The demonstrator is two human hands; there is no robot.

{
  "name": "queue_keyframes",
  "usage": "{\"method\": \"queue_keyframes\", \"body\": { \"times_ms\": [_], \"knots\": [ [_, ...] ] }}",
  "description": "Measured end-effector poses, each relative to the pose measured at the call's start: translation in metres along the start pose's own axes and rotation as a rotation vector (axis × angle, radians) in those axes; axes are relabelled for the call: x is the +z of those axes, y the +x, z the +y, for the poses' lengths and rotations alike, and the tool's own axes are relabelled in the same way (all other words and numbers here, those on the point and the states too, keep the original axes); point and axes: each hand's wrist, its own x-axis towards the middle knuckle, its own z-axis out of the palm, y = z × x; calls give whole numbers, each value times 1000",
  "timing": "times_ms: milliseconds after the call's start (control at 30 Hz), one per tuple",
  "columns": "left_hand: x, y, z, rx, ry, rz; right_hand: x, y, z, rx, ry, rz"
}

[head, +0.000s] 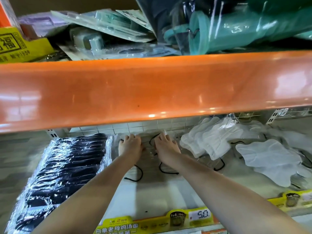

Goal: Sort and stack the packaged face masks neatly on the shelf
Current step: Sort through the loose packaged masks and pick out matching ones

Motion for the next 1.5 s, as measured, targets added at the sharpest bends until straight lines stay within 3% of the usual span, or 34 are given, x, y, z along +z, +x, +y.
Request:
{"method": "queue_keyframes", "body": {
  "times_ms": [400, 600, 733, 933, 1200, 1400, 1500],
  "knots": [
    [0, 0, 0, 46, 34, -9, 3, 10, -4, 17, -22, -9],
    [-6, 5, -4, 15, -39, 71, -2, 12, -6, 56, 174, 142],
    [-7, 9, -4, 22, -109, 112, 6, 3, -7, -99, 90, 273],
    [2, 5, 0, 40, -179, 192, 32, -10, -5, -113, 32, 242],
    [20, -28, -19, 66, -56, 298, 28, -1, 0, -53, 31, 218],
    [22, -40, -25, 96, -31, 260, 9, 15, 2, -58, 19, 143],
    [19, -44, -24, 107, -20, 358, 8, 22, -2, -35, -4, 167]
  ]
}}
